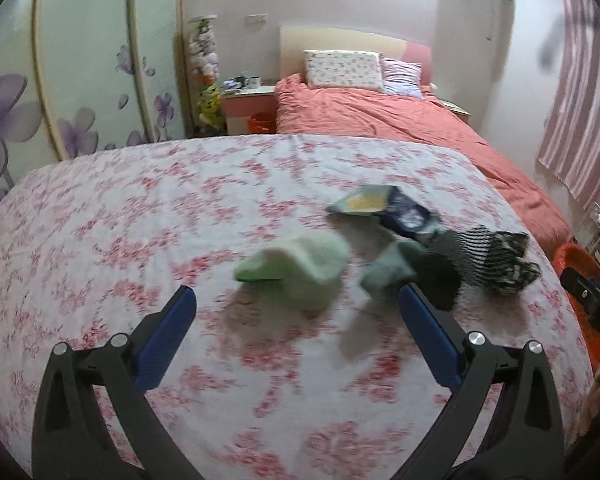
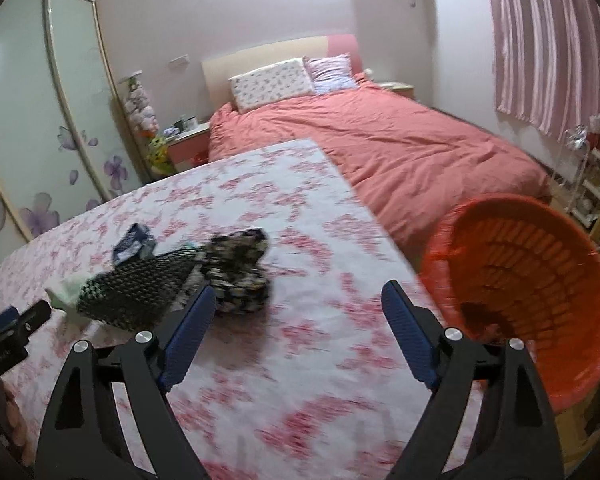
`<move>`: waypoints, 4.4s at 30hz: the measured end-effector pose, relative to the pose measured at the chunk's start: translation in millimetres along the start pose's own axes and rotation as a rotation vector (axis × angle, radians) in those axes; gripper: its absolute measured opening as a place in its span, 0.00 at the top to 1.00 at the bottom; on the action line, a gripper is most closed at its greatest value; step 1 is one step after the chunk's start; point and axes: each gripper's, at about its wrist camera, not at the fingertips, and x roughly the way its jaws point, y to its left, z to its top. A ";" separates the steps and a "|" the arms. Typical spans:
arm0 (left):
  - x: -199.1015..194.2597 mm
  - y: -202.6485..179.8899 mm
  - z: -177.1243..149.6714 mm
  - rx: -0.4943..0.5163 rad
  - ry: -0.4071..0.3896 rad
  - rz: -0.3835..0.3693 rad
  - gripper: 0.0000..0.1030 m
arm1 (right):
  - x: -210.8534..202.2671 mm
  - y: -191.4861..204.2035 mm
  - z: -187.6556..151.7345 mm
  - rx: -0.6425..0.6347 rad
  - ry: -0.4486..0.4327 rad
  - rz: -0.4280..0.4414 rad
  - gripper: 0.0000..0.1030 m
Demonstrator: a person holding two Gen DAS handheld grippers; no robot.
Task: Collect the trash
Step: 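Grasp the floral cloth with the right gripper while the left gripper grasps the green towel, then carry the green towel and floral cloth to the basket and release both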
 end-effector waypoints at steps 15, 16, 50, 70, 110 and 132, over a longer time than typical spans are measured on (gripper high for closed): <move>26.3 16.2 6.4 0.001 0.011 0.036 0.04 | 63.1 39.9 0.0 -0.048 0.196 0.045 0.57; 28.4 14.9 7.9 0.008 0.011 0.030 0.04 | 63.9 39.0 -1.1 -0.049 0.203 0.039 0.67; 91.6 -1.1 19.7 -0.007 0.151 -0.009 0.41 | 48.7 12.5 -7.7 -0.055 0.179 -0.032 0.79; 53.6 3.7 -13.3 0.027 0.146 -0.077 0.63 | 43.9 19.2 -17.2 -0.089 0.193 -0.012 0.81; 53.0 15.5 -14.2 -0.042 0.144 -0.106 0.60 | 41.3 9.5 -18.4 -0.031 0.193 0.042 0.81; -49.0 -88.7 12.1 0.097 -0.015 -0.269 0.74 | -60.8 -49.1 7.5 0.056 -0.049 0.049 0.84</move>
